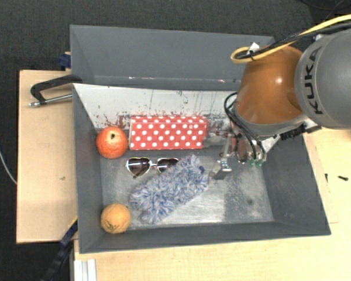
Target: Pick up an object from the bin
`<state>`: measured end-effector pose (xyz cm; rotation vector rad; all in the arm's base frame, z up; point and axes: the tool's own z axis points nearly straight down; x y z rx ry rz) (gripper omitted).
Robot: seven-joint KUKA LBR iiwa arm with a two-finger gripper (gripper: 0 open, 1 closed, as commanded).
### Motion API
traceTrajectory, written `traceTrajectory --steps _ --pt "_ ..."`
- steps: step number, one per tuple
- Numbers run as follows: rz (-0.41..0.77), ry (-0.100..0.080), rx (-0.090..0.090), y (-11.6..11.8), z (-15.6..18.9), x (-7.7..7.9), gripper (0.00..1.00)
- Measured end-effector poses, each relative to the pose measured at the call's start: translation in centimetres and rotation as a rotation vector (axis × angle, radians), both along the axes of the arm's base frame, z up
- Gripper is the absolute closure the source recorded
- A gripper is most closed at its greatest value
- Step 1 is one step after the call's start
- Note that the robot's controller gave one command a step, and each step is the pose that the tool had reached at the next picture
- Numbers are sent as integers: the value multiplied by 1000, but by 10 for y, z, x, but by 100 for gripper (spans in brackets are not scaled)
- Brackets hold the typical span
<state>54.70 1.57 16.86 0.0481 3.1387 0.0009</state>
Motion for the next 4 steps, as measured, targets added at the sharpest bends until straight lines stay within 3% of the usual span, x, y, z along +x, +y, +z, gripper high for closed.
traceTrajectory --steps 1,2,3,4 --pt "169 0 0 13 -84 4 100" --pt "169 0 0 13 -84 4 100" --pt "173 7 0 13 -45 7 100" --pt "162 -3 0 4 44 17 100"
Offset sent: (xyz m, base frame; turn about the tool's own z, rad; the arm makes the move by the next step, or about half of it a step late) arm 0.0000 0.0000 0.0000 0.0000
